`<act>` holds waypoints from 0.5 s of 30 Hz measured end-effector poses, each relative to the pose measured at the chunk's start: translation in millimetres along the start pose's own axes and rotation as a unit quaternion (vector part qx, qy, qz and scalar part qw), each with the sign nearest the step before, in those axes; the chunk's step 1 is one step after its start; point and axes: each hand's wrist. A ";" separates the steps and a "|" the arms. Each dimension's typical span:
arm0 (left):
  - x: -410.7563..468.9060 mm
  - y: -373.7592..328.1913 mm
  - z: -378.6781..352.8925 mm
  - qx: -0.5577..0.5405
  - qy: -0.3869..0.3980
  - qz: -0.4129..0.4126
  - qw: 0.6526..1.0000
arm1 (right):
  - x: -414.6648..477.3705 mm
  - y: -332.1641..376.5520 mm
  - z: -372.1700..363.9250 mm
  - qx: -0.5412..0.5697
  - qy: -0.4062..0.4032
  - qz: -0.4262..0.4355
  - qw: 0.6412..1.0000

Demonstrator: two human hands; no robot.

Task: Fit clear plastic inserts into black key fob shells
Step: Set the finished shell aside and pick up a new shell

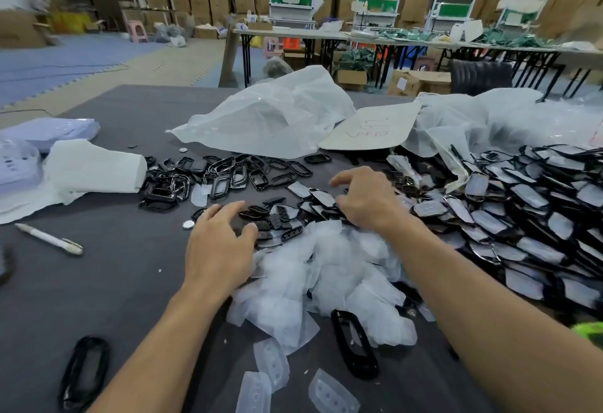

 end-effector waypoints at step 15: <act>10.8 19.2 1.1 0.058 -0.035 -0.014 0.998 | 80.3 77.2 -91.6 -0.192 0.067 0.172 0.964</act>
Point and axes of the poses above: each hand's wrist, its own x-axis towards the middle knuckle, its own z-axis out of the back of the hand, y = z × x, and after that the axes turned 12 degrees about -y, right-handed
